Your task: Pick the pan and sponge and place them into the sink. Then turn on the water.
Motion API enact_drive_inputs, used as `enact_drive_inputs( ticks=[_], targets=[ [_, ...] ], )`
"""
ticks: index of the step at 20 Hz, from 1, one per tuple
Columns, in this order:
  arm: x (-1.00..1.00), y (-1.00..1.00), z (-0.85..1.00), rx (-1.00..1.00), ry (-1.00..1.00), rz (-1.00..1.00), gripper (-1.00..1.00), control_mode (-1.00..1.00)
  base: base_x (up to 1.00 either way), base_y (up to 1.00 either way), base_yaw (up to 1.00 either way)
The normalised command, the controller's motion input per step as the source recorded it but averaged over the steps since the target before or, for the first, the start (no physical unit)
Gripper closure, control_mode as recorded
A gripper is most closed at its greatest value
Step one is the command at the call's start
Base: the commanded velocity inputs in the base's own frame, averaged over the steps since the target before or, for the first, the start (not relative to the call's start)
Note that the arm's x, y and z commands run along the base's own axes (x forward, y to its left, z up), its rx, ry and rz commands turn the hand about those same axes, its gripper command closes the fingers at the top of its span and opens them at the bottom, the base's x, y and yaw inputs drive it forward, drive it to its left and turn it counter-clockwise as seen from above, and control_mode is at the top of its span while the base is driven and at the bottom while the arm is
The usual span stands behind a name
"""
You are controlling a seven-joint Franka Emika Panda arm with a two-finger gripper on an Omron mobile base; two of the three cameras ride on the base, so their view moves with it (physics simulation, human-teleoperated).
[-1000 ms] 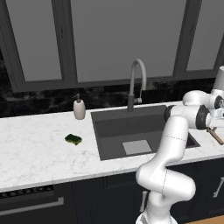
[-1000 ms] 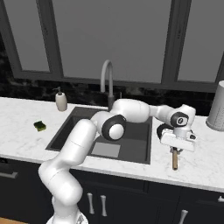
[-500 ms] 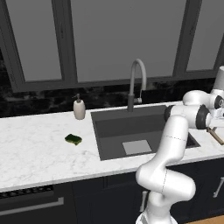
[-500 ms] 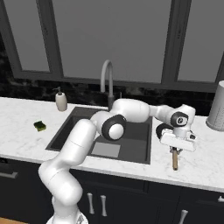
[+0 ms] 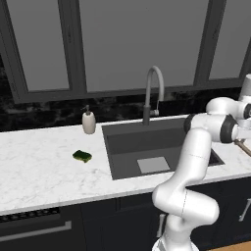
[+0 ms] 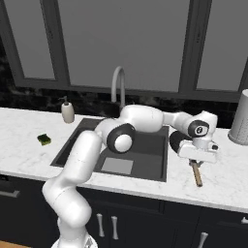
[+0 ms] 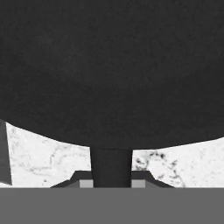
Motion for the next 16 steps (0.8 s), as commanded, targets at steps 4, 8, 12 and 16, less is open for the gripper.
enact_drive_inputs(
  ticks=[4,8,12,16],
  targets=[
    [-0.12,0.45,0.27,-0.02,-0.15,0.15,1.0,-1.0,0.0,0.0,0.0],
    [-0.06,0.53,0.17,-0.03,-0.08,0.17,1.0,-1.0,0.0,0.0,0.0],
    [-0.06,0.64,0.11,-0.04,-0.08,0.18,1.0,-1.0,0.0,0.0,0.0],
    [0.0,0.71,0.1,-0.04,-0.03,0.2,1.0,-1.0,0.0,0.0,0.0]
  ],
)
